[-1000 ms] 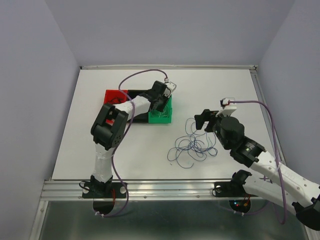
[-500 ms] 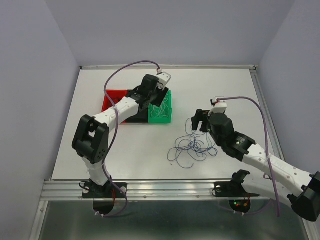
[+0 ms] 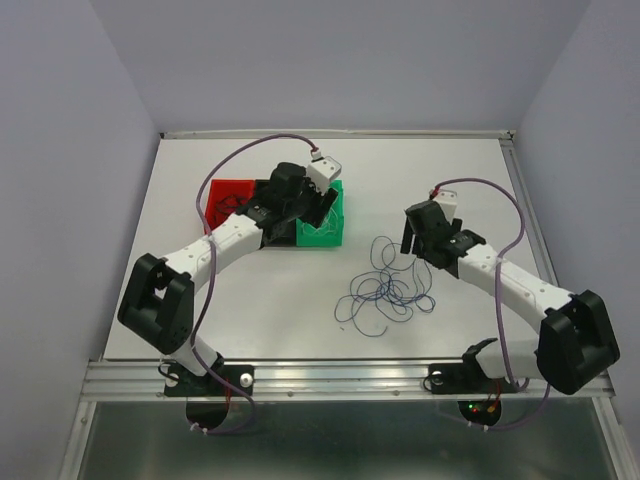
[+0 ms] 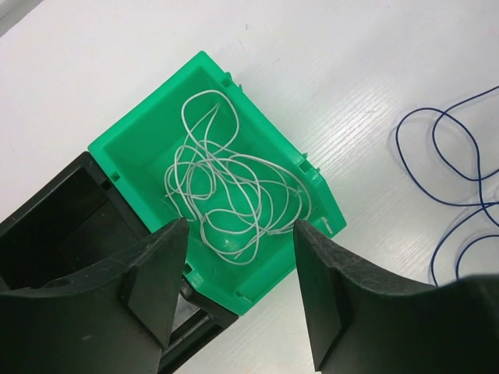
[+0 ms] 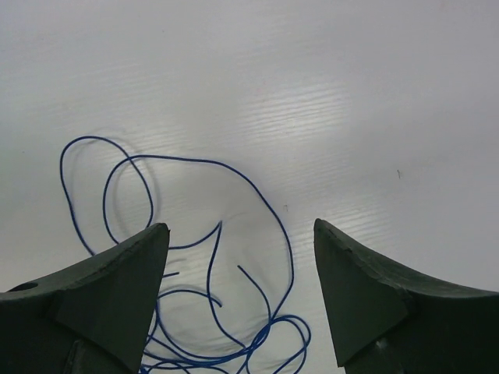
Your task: Untangle the cables
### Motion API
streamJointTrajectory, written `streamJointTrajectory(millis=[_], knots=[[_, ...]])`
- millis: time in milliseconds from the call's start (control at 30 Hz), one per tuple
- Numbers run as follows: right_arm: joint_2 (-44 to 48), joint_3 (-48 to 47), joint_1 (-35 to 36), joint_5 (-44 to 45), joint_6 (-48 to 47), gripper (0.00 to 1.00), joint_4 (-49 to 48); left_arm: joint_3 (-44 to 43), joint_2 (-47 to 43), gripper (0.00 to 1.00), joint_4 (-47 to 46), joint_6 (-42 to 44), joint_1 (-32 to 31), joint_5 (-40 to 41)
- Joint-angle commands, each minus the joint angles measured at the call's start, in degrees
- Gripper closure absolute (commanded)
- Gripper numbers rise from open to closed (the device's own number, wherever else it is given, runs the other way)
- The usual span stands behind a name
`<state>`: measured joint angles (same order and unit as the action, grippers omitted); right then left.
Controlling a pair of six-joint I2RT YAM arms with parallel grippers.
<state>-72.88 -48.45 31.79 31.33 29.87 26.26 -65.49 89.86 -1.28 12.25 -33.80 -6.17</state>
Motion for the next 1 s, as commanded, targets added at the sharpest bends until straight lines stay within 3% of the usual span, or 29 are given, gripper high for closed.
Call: streamJointTrajectory(millis=[0,167,333,433,467,533,567,867,967], knots=[[-2.0,-1.1,-4.4,-4.1,-0.4,0.20,0.8,1.3,-5.0,0.32,-5.0,0.8,-0.3,-1.9],[-8.9,-2.0,-5.1,-9.1,-3.0,0.26,-0.7,1.9,-6.1,0.32,-5.3,0.9,-0.2,-2.2],[-7.8,-0.5,-5.1,-13.2,-3.0,0.33,-0.7,1.9,-6.1,0.32,-5.3,0.8,-0.3,-2.0],[-4.3,1.3,-5.1,-14.9,-3.0,0.51,-0.5,1.8,-5.8,0.32,-5.3,0.9,-0.2,-2.0],[-3.3,2.6,-5.1,-15.3,-2.8,0.69,-0.4,1.7,-5.8,0.33,-5.3,0.9,-0.2,-2.0],[-0.4,3.2,-5.0,-15.9,-2.8,0.94,0.1,1.6,-5.5,0.32,-5.3,0.9,-0.2,-2.0],[0.5,3.6,-5.0,-15.8,-2.7,0.99,0.2,1.6,-5.4,0.33,-5.3,0.8,-0.2,-1.9],[16.9,3.7,-3.8,-13.9,-3.1,0.99,-2.1,2.9,-7.3,0.32,-6.2,1.4,-0.2,-4.5],[25.1,6.3,-3.8,-16.5,-4.1,0.99,-10.1,4.8,-9.0,0.32,-8.0,1.9,-0.3,-7.8]])
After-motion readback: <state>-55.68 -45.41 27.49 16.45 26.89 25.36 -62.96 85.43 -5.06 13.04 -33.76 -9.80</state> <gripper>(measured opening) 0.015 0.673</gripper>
